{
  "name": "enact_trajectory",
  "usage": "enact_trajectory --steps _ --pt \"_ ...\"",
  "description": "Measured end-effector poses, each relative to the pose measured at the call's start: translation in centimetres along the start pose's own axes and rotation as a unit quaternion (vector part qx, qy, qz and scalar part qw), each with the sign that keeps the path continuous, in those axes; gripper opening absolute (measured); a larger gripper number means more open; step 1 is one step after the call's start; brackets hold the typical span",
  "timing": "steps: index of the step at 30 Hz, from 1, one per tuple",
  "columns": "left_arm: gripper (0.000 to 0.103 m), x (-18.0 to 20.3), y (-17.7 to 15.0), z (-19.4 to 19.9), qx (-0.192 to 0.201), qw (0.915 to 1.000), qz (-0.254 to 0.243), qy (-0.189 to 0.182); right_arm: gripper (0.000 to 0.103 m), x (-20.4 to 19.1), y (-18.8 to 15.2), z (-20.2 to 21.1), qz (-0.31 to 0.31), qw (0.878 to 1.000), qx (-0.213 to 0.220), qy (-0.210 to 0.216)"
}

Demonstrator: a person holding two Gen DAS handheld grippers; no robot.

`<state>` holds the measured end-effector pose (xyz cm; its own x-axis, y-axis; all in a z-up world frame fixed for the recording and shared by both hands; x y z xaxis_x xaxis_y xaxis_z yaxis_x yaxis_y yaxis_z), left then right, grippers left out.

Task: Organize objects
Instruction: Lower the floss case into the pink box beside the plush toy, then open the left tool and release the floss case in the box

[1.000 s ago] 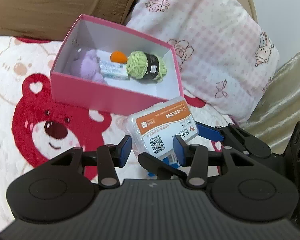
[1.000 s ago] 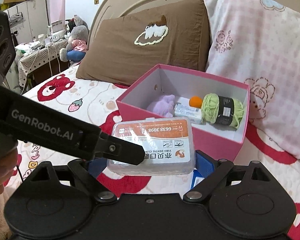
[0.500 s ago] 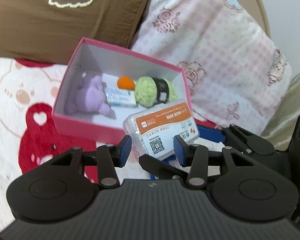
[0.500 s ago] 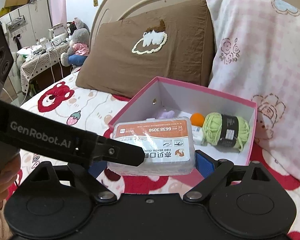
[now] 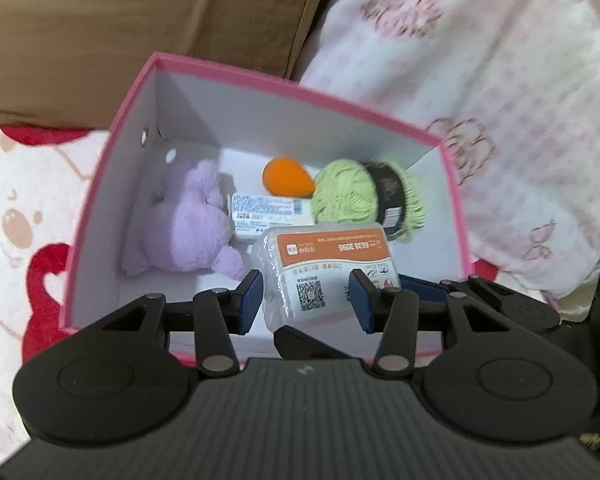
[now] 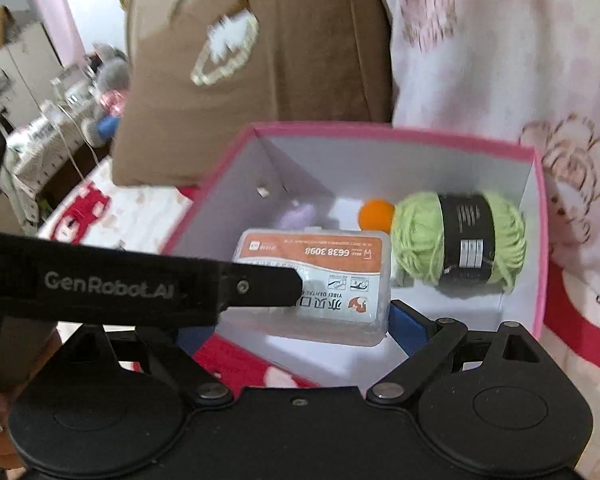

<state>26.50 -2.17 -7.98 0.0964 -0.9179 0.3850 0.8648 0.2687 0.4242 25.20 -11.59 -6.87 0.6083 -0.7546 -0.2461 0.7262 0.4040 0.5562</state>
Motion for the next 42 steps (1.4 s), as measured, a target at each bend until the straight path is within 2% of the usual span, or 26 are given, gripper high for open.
enact_trajectory --steps 3,5,11,16,18,22,26,32,39,42 --pt "0.045 -0.2 0.4 -1.9 -0.005 0.9999 -0.007 0.013 0.094 0.4 0.0 -2.1 0.014 0.999 -0.025 -0.017" --pt "0.045 -0.2 0.5 -2.7 -0.005 0.9997 -0.016 0.017 0.094 0.7 0.0 -3.1 0.011 0.999 -0.042 -0.014" --pt "0.039 -1.4 0.3 -4.3 -0.010 0.9999 -0.013 -0.002 0.090 1.4 -0.2 -4.7 -0.013 0.997 -0.071 -0.034" --pt "0.038 -2.3 0.6 -5.3 -0.011 0.9999 0.000 0.005 0.072 2.7 0.1 -5.8 -0.043 0.994 -0.096 -0.027" --pt "0.038 -2.7 0.7 -5.6 -0.015 0.9999 0.007 0.005 0.069 2.8 0.1 -6.1 -0.045 0.993 -0.101 -0.031" --pt "0.038 -3.2 0.9 -5.9 -0.021 0.9996 0.011 0.013 0.061 2.5 0.1 -6.6 -0.037 0.993 -0.108 -0.033" --pt "0.038 -3.8 1.2 -6.1 -0.018 0.9995 0.021 0.013 0.058 2.0 0.1 -6.9 -0.027 0.993 -0.111 -0.037" --pt "0.037 -2.7 0.8 -5.6 -0.007 0.9979 -0.042 0.048 0.055 1.4 0.6 -7.6 -0.025 0.993 -0.105 -0.049" --pt "0.033 -3.6 1.1 -5.8 -0.010 0.9992 -0.016 0.035 0.053 0.6 0.8 -8.6 0.016 0.991 -0.107 -0.072" --pt "0.031 -3.7 1.0 -5.9 -0.011 0.9993 -0.013 0.033 0.053 0.7 0.9 -8.4 0.020 0.992 -0.101 -0.067"
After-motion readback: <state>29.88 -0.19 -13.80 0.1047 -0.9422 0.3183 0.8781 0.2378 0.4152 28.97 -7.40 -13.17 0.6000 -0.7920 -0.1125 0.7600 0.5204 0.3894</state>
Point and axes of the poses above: each gripper's, at about its wrist camera, not at the fingertips, and z roughly against the way its jaws point, x to its right, y to its top, the point moved 4 cm from there along -z, roughly the way its jaws point, and after that the axes turned 4 degrees about -x, right-handed, at the moved point
